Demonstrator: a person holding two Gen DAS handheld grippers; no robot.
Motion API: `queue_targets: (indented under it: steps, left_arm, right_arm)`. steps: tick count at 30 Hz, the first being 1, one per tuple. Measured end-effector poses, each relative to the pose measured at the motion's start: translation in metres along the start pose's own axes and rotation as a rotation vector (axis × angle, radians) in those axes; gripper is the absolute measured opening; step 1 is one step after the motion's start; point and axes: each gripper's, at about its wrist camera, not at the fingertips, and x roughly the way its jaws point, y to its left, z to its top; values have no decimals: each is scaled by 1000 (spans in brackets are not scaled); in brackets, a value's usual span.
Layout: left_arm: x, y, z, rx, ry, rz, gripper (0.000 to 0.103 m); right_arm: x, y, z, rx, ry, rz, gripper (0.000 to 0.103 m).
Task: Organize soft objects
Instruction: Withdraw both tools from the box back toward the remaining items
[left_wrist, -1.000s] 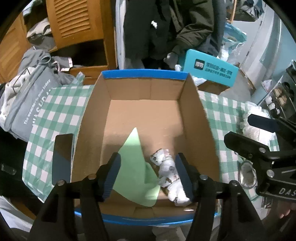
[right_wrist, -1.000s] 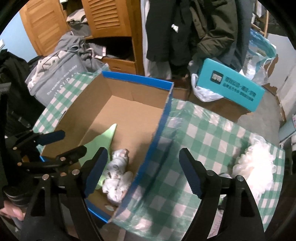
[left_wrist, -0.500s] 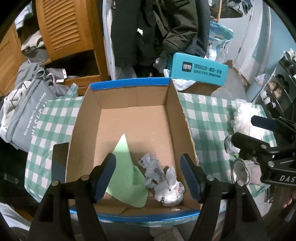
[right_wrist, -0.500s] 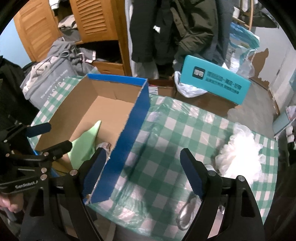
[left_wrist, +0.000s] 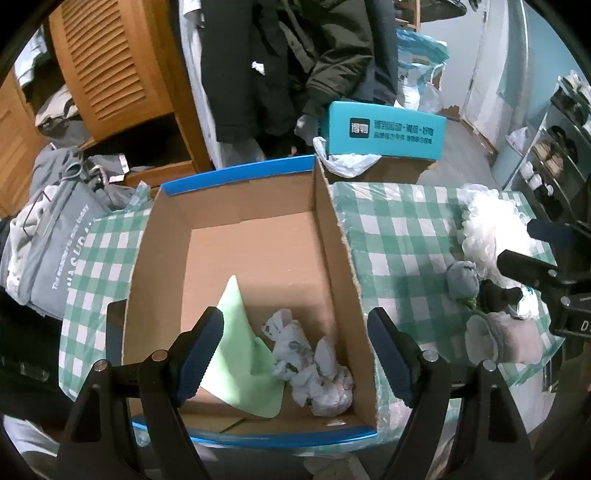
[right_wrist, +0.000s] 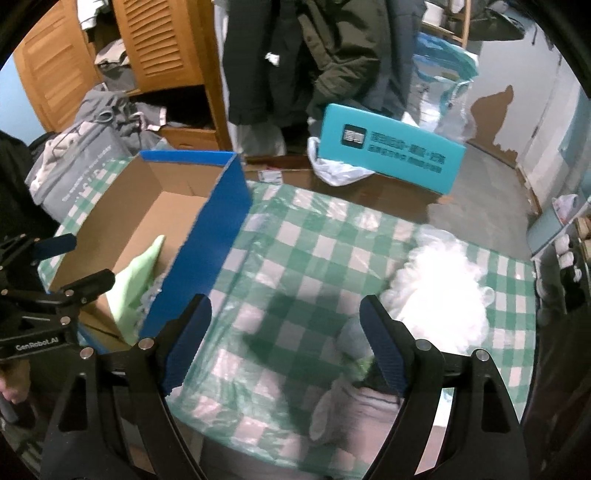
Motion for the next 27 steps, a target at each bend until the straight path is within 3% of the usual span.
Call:
queue_targets:
  steps: [27]
  left_arm:
    - [0, -76, 10, 123, 26, -18, 82]
  right_arm:
    - [-22, -91, -40, 137, -21, -52, 82]
